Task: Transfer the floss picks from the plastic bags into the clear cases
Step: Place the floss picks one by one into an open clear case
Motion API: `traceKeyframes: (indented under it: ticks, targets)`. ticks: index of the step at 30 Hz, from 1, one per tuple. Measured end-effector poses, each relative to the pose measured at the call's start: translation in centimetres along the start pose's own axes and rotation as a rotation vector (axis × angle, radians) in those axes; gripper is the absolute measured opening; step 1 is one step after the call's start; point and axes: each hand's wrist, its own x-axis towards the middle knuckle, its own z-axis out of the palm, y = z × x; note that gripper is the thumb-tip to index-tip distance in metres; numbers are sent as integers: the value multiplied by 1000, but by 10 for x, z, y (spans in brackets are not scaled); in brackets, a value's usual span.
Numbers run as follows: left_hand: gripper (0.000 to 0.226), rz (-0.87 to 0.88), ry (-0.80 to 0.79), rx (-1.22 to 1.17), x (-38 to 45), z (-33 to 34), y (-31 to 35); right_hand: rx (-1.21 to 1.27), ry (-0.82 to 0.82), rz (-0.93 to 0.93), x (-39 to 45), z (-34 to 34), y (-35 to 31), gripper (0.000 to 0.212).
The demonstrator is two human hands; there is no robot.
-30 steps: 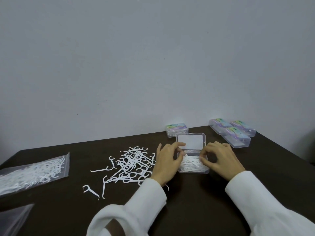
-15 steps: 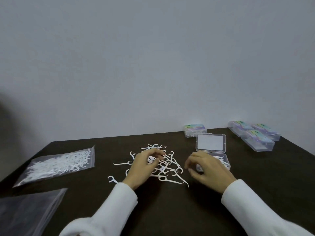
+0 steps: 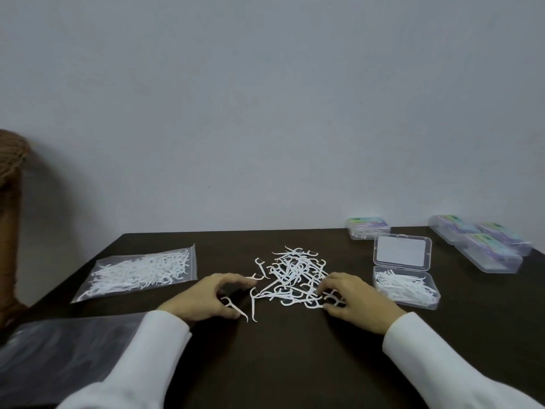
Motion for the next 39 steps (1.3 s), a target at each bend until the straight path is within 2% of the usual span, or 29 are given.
traceKeyframes:
  ticks: [3, 8, 12, 16, 20, 24, 27, 32, 36, 39]
  targets:
    - [55, 34, 49, -33, 2, 3, 2, 37, 10, -17, 10, 3, -4, 21]
    - [41, 103, 179, -144, 15, 22, 10, 48, 47, -38, 17, 6, -15, 27]
    - [41, 166, 217, 16, 27, 36, 16, -19, 3, 36, 16, 9, -18, 44]
    - [33, 200, 212, 212, 32, 43, 22, -50, 65, 71, 17, 8, -18, 34]
    - [26, 234, 309, 362, 31, 48, 31, -118, 93, 53, 16, 7, -19, 24]
    - [40, 244, 368, 420, 29, 52, 30, -176, 77, 95, 13, 8, -20, 35]
    - [34, 243, 355, 409, 28, 51, 30, -202, 70, 108, 12, 7, -18, 35]
    - [27, 296, 399, 484, 29, 53, 32, -307, 65, 24, 14, 5, -21, 26]
    - [24, 404, 390, 716, 34, 57, 31, -376, 69, 25, 13, 4, -24, 25]
    - [10, 457, 409, 898, 37, 61, 32, -351, 84, 33, 13, 4, -24, 23]
